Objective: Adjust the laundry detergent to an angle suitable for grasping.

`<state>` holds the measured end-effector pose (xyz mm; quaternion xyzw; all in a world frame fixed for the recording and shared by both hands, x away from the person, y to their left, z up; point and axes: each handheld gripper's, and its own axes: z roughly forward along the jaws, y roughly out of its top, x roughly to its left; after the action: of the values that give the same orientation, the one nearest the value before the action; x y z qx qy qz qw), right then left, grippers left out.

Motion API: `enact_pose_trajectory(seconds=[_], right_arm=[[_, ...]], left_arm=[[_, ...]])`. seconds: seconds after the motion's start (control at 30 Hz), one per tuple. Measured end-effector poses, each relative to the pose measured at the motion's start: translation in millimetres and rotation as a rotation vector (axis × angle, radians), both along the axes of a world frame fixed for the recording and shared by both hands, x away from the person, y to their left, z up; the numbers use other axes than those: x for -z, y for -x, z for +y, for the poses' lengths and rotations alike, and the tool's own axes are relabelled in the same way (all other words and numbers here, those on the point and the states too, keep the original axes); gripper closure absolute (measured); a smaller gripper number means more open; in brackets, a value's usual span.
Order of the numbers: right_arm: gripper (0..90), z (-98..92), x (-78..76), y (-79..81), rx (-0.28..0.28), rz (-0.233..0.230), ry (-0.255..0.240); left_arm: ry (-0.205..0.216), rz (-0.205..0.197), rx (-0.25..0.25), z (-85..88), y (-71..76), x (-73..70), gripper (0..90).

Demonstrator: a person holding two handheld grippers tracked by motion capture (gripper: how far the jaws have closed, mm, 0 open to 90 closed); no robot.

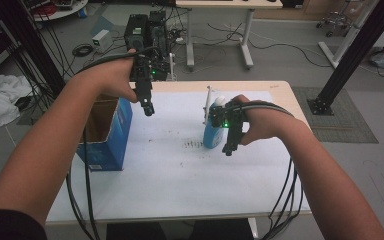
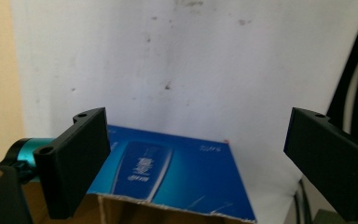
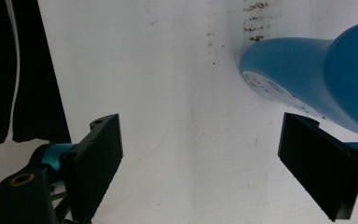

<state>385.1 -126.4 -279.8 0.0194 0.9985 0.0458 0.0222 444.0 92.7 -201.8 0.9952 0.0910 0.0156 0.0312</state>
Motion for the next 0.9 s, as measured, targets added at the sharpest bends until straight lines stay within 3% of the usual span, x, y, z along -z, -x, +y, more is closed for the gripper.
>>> enact_pose_trajectory(seconds=[0.1,0.17,0.23,0.27,0.43,0.47,0.67,0.7,0.9], right_arm=[[13.0,-2.0,0.4,2.2,0.003,0.0,-0.001],[13.0,-6.3,1.7,5.1,0.005,0.004,-0.004],[13.0,-7.9,2.5,6.0,0.003,0.004,-0.009],[13.0,-10.8,3.7,9.0,0.011,0.006,-0.008],[13.0,-17.7,7.6,15.6,-0.007,0.02,-0.001],[13.0,-19.3,8.6,16.6,-0.005,0.019,0.005],[13.0,-31.6,11.4,21.1,0.004,0.008,0.018],[13.0,-37.1,11.4,23.1,0.014,0.01,0.016],[13.0,-48.7,12.9,28.3,0.028,0.0,0.016]], left_arm=[[0.006,-0.01,-0.01,1.5,1.9,-1.9,6.9],[0.051,-0.028,-0.032,3.2,5.2,-3.6,6.9],[0.051,-0.028,-0.032,3.2,5.2,-3.6,6.9],[0.063,-0.056,-0.059,2.8,10.0,-3.4,6.9],[0.069,-0.06,-0.088,1.3,16.2,-0.1,6.9],[0.085,-0.062,-0.1,1.0,18.9,1.1,6.9],[0.11,-0.057,-0.121,-1.7,24.4,3.8,6.9],[0.147,-0.048,-0.134,-5.0,26.7,5.5,6.9],[0.208,-0.021,-0.159,-14.7,29.2,14.2,6.9]])
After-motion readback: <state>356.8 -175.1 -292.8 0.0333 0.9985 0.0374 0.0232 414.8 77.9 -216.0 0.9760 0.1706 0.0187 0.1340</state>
